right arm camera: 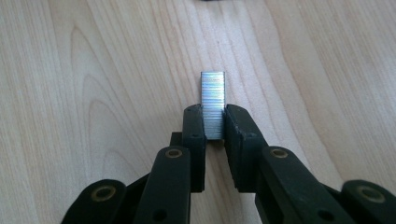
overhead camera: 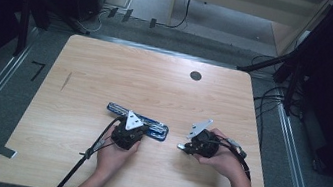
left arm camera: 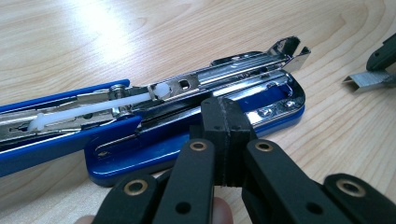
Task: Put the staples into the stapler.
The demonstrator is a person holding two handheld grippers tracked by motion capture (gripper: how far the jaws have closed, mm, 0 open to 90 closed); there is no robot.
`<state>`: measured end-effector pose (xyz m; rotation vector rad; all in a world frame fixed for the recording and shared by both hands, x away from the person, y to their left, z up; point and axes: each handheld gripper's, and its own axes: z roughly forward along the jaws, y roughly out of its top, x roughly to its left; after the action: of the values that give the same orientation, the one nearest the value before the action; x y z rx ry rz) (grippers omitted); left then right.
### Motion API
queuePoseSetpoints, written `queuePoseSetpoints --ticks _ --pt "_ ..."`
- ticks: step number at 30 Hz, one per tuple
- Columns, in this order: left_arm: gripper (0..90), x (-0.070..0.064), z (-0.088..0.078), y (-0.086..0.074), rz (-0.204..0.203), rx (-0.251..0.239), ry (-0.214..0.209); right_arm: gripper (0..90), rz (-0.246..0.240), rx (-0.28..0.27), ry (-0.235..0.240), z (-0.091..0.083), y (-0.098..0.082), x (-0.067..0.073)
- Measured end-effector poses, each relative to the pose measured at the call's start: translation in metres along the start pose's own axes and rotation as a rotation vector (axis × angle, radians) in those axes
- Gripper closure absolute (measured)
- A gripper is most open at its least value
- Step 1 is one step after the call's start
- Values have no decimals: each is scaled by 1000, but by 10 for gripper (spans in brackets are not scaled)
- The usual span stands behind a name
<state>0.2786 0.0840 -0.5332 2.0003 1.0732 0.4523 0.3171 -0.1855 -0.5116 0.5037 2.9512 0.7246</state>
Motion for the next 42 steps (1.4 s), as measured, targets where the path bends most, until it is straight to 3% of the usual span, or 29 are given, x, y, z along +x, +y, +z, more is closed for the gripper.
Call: queuePoseSetpoints --ticks 14,42 --pt "900 0 0 0 -1 -1 1 800 10 -60 -31 -13 12 -3" --pt "900 0 0 0 -6 -3 0 800 -28 -76 -36 -15 63 -3"
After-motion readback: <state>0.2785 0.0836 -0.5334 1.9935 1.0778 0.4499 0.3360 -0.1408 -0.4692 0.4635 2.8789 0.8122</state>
